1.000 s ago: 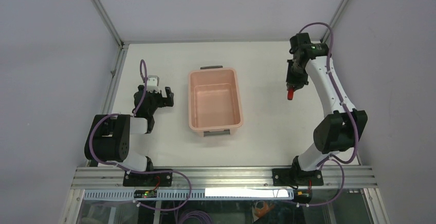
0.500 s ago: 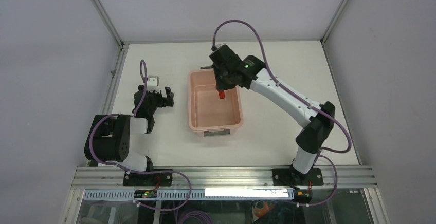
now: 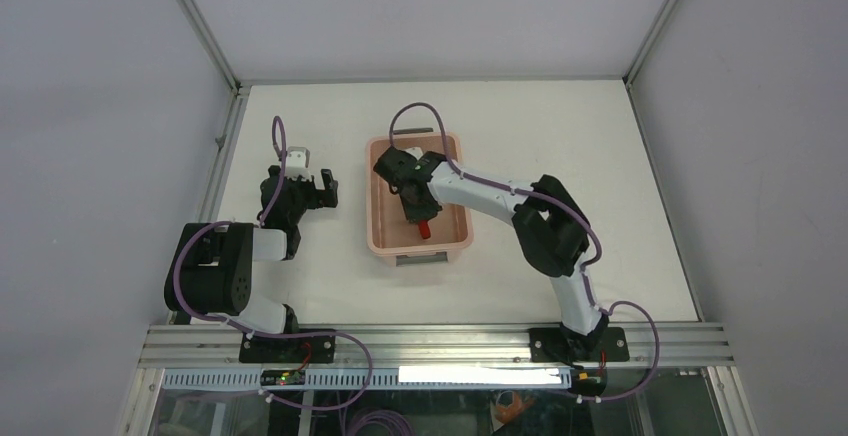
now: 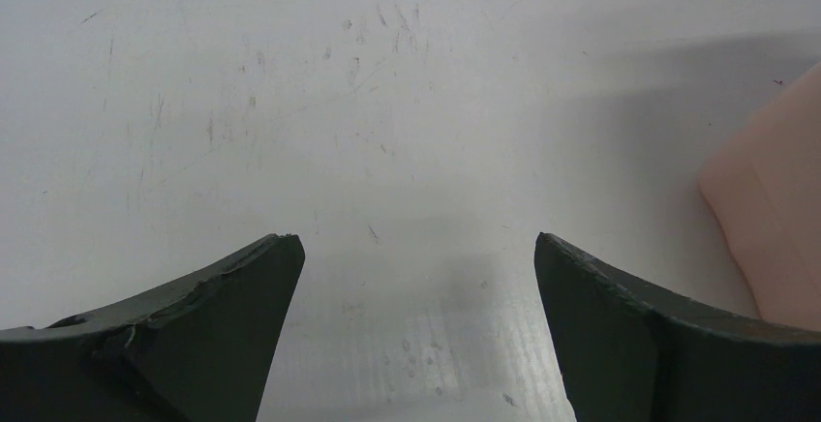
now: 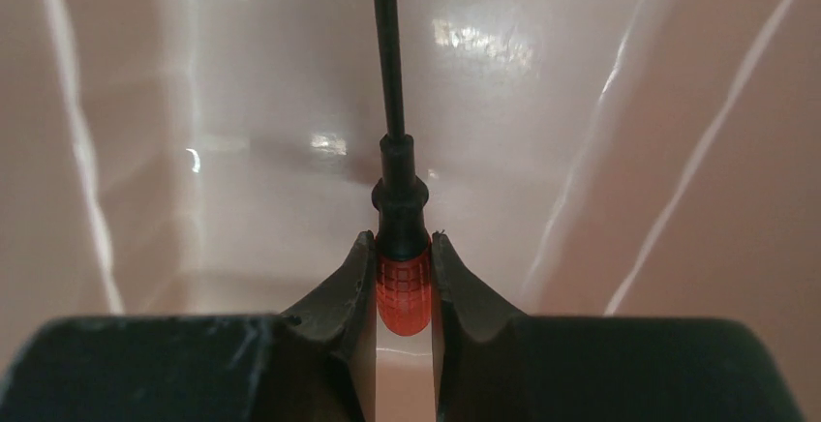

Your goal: Put the screwdriver in the bin

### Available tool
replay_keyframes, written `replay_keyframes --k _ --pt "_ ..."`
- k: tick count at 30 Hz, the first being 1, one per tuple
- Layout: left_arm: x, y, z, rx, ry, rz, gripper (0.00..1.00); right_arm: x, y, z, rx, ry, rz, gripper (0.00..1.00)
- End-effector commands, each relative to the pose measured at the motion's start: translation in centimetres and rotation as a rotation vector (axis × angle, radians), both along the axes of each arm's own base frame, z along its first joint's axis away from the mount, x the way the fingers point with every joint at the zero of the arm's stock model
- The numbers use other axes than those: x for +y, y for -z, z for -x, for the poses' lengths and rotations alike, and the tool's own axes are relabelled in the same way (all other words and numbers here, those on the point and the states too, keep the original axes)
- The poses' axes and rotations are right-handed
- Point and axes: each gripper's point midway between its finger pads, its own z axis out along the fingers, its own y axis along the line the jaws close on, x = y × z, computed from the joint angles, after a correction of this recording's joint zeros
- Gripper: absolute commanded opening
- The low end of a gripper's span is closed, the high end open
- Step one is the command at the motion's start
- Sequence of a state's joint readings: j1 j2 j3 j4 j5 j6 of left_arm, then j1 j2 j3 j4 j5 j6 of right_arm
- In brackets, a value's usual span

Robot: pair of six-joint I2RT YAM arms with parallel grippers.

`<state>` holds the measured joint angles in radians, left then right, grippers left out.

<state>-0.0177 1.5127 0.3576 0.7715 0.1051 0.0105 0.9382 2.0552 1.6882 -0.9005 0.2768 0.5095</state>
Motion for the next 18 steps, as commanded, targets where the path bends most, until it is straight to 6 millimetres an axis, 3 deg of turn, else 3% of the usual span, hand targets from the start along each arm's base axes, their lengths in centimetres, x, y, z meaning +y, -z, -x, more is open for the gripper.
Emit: replay_keyframes --k 1,6,7,10,15,18 --pt "0.1 -2.1 -1.2 -0.08 -0.001 0.012 0.99 1.0 1.2 -0.3 -0.042 0.082 -0.061 0.0" --pt "0.1 -2.1 -1.2 -0.08 -0.001 0.012 0.99 0.6 3.0 0.1 -0.026 0.111 -0.042 0.21" --pt "0.1 -2.1 -1.2 -0.08 -0.001 0.012 0.99 0.6 3.2 0.1 -0.027 0.118 -0.038 0.3" --pt "0.1 -2.1 -1.2 -0.08 -0.001 0.012 0.99 0.2 3.1 0.0 -0.042 0.134 -0.026 0.4" --pt "0.1 -2.1 -1.2 -0.08 -0.001 0.012 0.99 0.0 0.0 -0.7 -0.121 0.144 -0.043 0.51" --pt "0.1 -2.1 -1.2 -0.08 -0.001 0.012 0.99 0.1 -3.5 -1.1 -0.183 0.118 -0.067 0.6"
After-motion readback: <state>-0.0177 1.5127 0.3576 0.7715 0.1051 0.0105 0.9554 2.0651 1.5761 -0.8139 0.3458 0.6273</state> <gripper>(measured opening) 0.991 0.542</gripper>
